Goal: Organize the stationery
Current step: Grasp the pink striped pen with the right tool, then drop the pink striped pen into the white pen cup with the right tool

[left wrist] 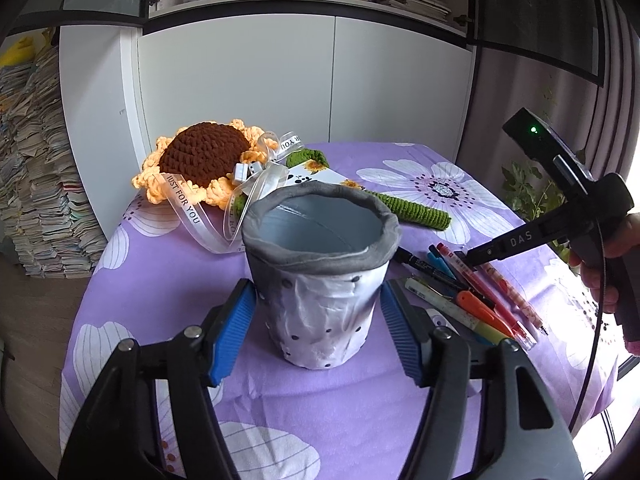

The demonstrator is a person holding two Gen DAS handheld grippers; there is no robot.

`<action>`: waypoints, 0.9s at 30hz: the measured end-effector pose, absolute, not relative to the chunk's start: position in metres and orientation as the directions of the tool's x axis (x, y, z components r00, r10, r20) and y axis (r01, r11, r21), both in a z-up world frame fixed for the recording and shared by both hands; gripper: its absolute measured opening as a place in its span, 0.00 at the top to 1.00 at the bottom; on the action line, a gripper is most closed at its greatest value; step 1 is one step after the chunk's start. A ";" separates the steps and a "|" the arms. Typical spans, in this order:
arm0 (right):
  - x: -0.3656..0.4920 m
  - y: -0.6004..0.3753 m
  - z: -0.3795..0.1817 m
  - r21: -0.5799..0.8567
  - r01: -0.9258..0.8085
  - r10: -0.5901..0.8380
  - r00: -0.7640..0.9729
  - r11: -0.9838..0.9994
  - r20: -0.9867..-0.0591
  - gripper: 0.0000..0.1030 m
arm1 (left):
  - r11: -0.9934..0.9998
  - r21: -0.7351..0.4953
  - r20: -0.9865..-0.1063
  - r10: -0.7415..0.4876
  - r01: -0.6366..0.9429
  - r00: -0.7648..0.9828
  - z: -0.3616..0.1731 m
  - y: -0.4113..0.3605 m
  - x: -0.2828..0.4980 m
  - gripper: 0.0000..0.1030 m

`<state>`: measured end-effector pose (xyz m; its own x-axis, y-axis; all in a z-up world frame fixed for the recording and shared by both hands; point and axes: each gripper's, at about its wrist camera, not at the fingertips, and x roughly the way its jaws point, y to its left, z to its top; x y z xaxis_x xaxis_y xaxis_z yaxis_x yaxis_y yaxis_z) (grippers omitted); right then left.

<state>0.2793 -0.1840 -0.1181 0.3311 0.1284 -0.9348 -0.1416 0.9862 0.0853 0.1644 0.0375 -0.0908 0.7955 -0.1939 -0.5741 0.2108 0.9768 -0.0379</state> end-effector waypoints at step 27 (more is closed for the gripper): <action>0.198 -0.149 0.014 0.051 -0.321 0.266 0.675 0.946 -0.688 0.86 | 0.947 -0.019 -0.546 -0.279 0.322 0.790 -0.092 0.040 0.135 0.39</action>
<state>0.1980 -0.1487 0.0142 0.6749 0.2660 -0.6883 -0.3207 0.9458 0.0509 0.1346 0.0399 -0.0918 0.7896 -0.2793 -0.5463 0.3216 0.9467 -0.0192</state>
